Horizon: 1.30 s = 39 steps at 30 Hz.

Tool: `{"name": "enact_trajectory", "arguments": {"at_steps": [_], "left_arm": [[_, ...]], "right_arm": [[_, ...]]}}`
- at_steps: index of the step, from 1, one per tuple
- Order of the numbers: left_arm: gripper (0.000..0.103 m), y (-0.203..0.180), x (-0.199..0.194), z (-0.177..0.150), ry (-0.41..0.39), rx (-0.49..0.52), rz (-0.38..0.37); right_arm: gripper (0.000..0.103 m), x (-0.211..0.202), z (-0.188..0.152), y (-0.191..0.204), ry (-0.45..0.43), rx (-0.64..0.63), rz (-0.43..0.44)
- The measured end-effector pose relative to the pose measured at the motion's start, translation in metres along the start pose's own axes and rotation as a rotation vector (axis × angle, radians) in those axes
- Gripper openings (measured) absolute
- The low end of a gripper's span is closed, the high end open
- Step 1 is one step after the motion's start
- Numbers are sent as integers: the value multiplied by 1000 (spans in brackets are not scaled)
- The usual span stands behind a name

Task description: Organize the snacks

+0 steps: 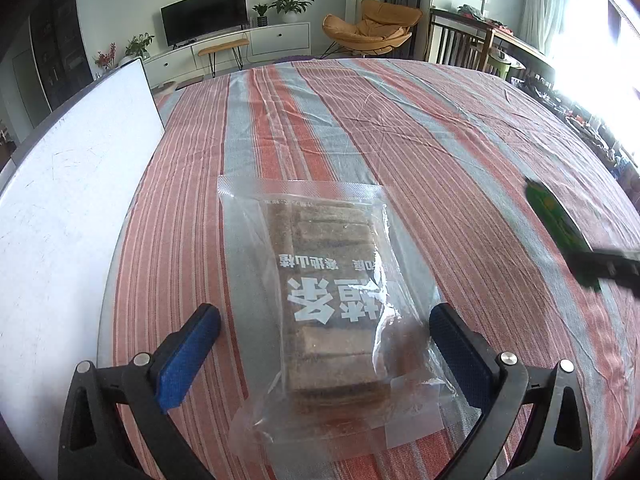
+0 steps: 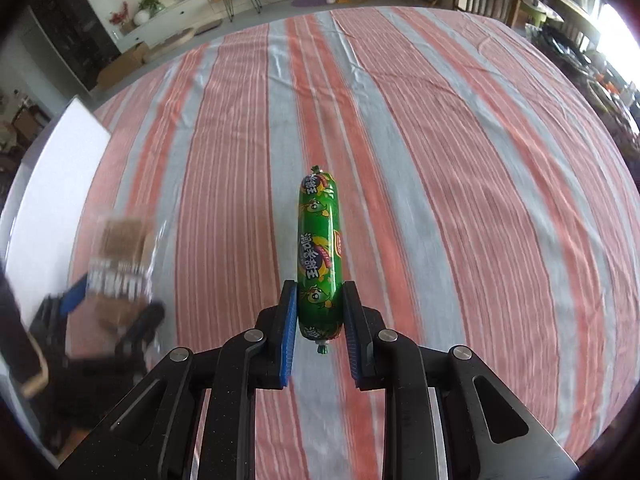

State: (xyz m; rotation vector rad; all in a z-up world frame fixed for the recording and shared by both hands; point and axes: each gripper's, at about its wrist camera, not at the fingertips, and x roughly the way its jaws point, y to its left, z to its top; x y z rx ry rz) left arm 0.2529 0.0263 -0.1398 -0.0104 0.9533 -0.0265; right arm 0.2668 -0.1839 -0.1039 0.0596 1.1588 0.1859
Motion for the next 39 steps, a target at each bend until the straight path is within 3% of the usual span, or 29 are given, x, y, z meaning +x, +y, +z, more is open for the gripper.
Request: {"name": "enact_trajectory", "arguments": {"at_steps": [5,7,13,17,23,27,29,32,33,37,39], "left_arm": [[103,0,0,0,0,0,0],[103,0,0,0,0,0,0],[103,1,-1,0,0,0,0],[103,1,-1,0,0,0,0],[103,0,-1,0,0,0,0],[103,1,-1,0,0,0,0],[103,0,-1,0,0,0,0],[103,0,-1,0,0,0,0],[103,1,-1,0,0,0,-1],[103,0,-1,0,0,0,0],[103,0,-1,0,0,1,0]], "right_arm": [[23,-12,-72,9,-108,35,-56],[23,-14,-80,17,-168,4,-109],[27,-12,-82,17,-245,31,-131],[46,-11,-89,22,-271,25,-120],[65,-6,-93,34,-270,-24,-163],[70,-7,-93,29,-268,-4,-158],[70,-11,-93,22,-277,33,-108],[71,-28,-100,-17,-346,239,162],[71,-34,-104,-31,-378,313,204],[72,-39,-117,-74,-410,533,269],[72,-34,-113,-73,-373,535,270]]}}
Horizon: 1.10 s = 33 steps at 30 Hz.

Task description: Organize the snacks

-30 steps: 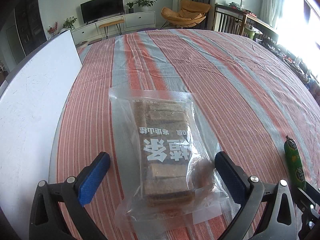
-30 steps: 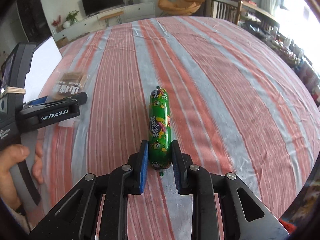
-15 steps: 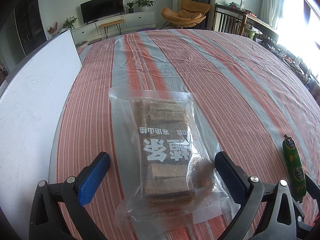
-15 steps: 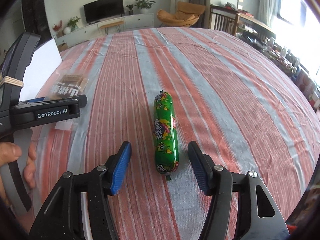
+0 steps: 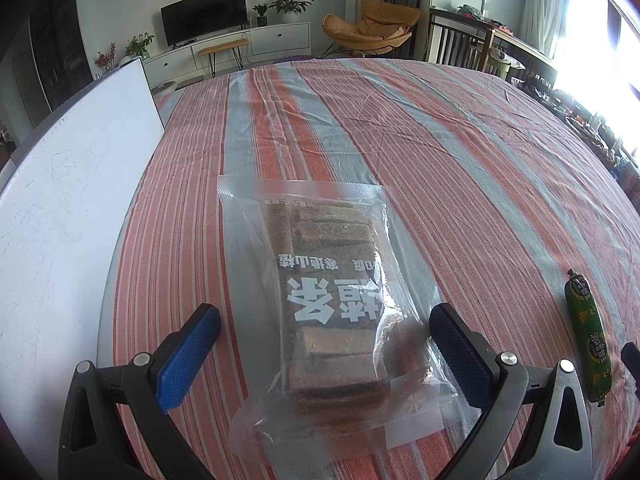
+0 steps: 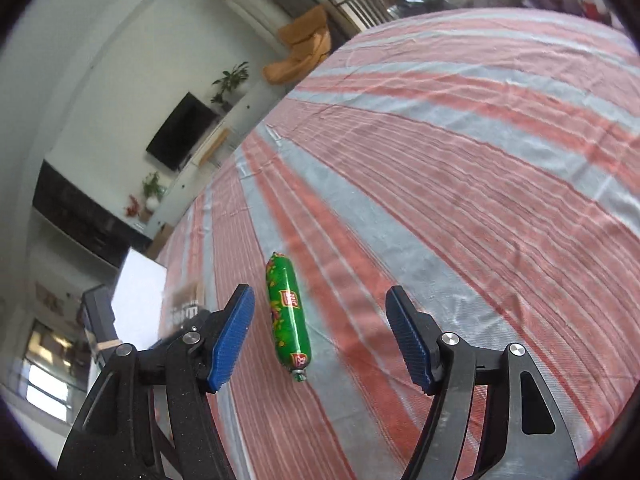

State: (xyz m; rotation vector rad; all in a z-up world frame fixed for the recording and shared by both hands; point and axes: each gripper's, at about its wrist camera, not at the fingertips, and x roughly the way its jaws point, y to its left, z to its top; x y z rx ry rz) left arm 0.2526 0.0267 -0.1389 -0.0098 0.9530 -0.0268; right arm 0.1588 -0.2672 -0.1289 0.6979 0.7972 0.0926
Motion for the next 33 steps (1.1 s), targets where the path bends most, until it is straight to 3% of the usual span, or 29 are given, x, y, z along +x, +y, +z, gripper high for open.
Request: {"name": "enact_trajectory", "arguments": {"at_steps": [5,7,8,9,13,15,18,22,25,26,27,29,33], "left_arm": [[102,0,0,3,55,12,-17],[85,0,-6,3,43,16,-33],[60,-3,-12,2,27,28,-49],[50,-4,-17,1,21,37,-30],[44,7,-35,-7,41,-35,-115],[26,14,-53,-13,18,-72,-161],[20,13,-74,-20,1,-78,-222],[22,3,-69,-28,26,-40,-190],[61,7,-59,-27,50,-72,-159],[86,6,-56,-27,59,-69,-138],[95,4,-54,-26,59,-62,-113],[95,-1,-52,-22,60,-42,-82],[98,-21,-30,-15,140,9,-13]], "right_arm": [[68,34,0,57,153,-330,-124],[56,52,-2,68,228,-428,-196],[39,56,-1,72,228,-474,-238],[24,60,1,73,256,-489,-249],[23,43,6,58,284,-368,-205],[23,28,4,49,284,-295,-151],[23,9,-4,45,278,-247,-108],[23,-7,-10,45,253,-225,-87],[23,-20,-13,45,225,-207,-49],[23,-24,-15,45,214,-209,-41],[23,-27,-15,45,206,-211,-36],[23,-29,-16,43,195,-209,-26],[23,-25,-18,39,193,-188,-3]]}}
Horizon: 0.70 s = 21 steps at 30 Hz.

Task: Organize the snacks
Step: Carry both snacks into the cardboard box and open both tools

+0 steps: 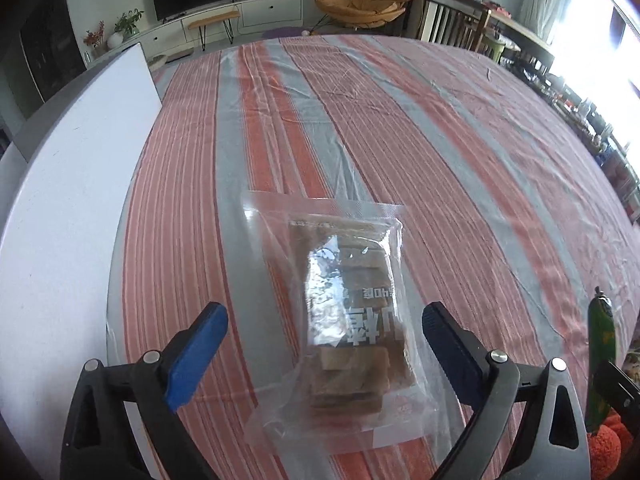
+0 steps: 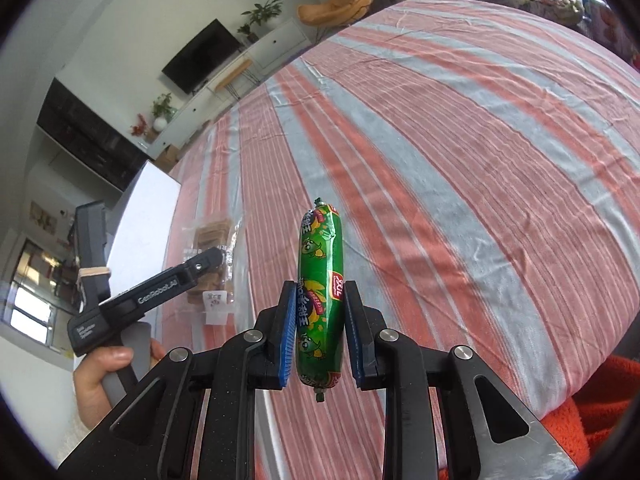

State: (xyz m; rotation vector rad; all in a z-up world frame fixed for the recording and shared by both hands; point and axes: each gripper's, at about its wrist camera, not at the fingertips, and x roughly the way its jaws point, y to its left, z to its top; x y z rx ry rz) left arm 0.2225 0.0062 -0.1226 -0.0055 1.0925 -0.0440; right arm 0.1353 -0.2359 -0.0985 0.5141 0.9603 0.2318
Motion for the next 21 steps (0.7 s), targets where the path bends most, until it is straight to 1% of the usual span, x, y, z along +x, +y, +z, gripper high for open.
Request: {"name": "enact_trajectory", "arguments": {"at_steps": [1,2,4,5,6,7,8,9,11,13,16,18,21], "left_arm": [[98,-8,9,1,28,22,35],[103,-13,15,1,33,31,38],[103,-15,18,2,13,17,19],[103,-14,19,3,22,10,15],[100,-14,19,4,32,15,10],[95,-14,16,4,28,27,7],[64,-14,11,7,4,45,-5],[48,-14,8,9,8,58,6],[46,-7,7,10,33,44,-33],[46,2,2,6,36,4,-74],[46,14,-15,-7,27,-74,-174],[46,18,-37,-14,-9,-96,-230],[46,27,-86,-22,-84,-122,-328]], "right_arm": [[23,1,-1,0,0,2,7],[23,1,-1,-1,0,1,12],[23,-1,-3,0,-3,-13,13],[23,-3,-4,0,-7,-21,10],[23,-4,-4,0,-11,-26,8],[23,-6,-4,-1,-15,-25,8],[23,-7,-4,-3,-19,-21,10],[23,-9,-3,-5,-24,-15,11],[23,-11,-2,-8,-31,1,13],[23,-15,-1,-11,-36,22,28],[23,-27,1,-8,-56,25,46],[23,-37,6,-3,-74,24,60],[23,-52,16,15,-96,11,89]]}}
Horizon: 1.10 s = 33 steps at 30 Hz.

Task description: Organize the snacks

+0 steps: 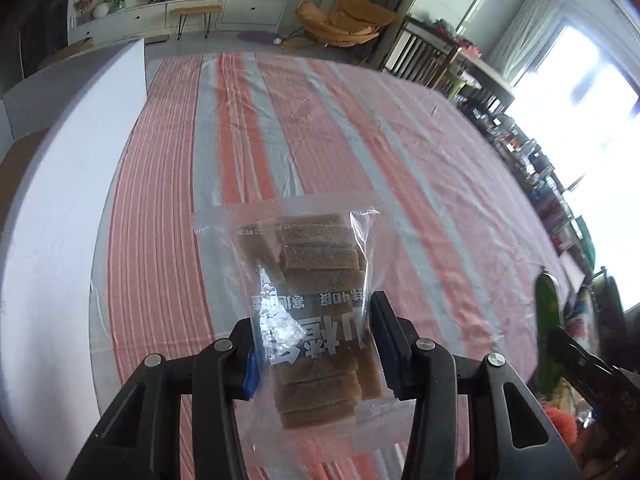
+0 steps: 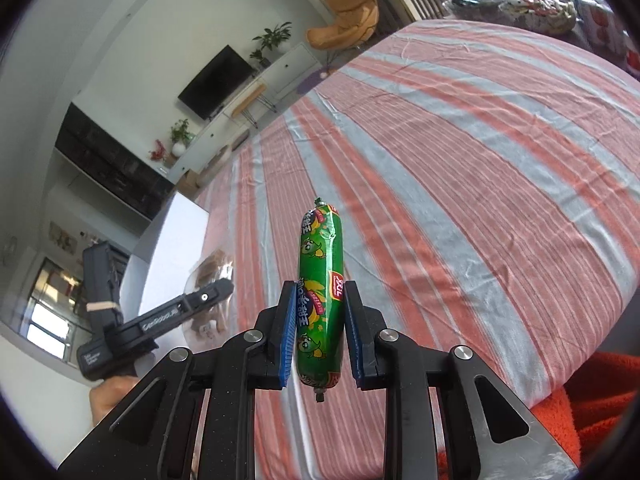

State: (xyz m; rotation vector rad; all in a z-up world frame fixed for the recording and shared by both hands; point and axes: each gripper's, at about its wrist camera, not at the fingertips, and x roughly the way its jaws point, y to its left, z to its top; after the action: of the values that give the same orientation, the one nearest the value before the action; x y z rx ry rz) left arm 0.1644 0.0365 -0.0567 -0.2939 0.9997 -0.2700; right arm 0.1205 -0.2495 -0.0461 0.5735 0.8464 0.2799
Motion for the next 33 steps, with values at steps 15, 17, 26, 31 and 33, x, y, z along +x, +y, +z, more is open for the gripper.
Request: {"name": "enact_trajectory", "arguments": {"at_steps": [15,17,26,31,33], "left_arm": [[46,167,-232,-24,-329,-132,318],[46,199,-230,-40,-301,-183,375],[84,235,-212,-80,-284,-211,568],[103,211,-221,-79,-373,-139,737],[103,199,-224,-82,-374,-128,814]], "right_arm": [[23,69,-47,266,279,-352,371],[23,89,-67,293,336,-405,382],[47,146,-105,330,418,-458,433],[58,128,-108,334,333,-592,352],[65,115,-113,336,294,-660,303]]}}
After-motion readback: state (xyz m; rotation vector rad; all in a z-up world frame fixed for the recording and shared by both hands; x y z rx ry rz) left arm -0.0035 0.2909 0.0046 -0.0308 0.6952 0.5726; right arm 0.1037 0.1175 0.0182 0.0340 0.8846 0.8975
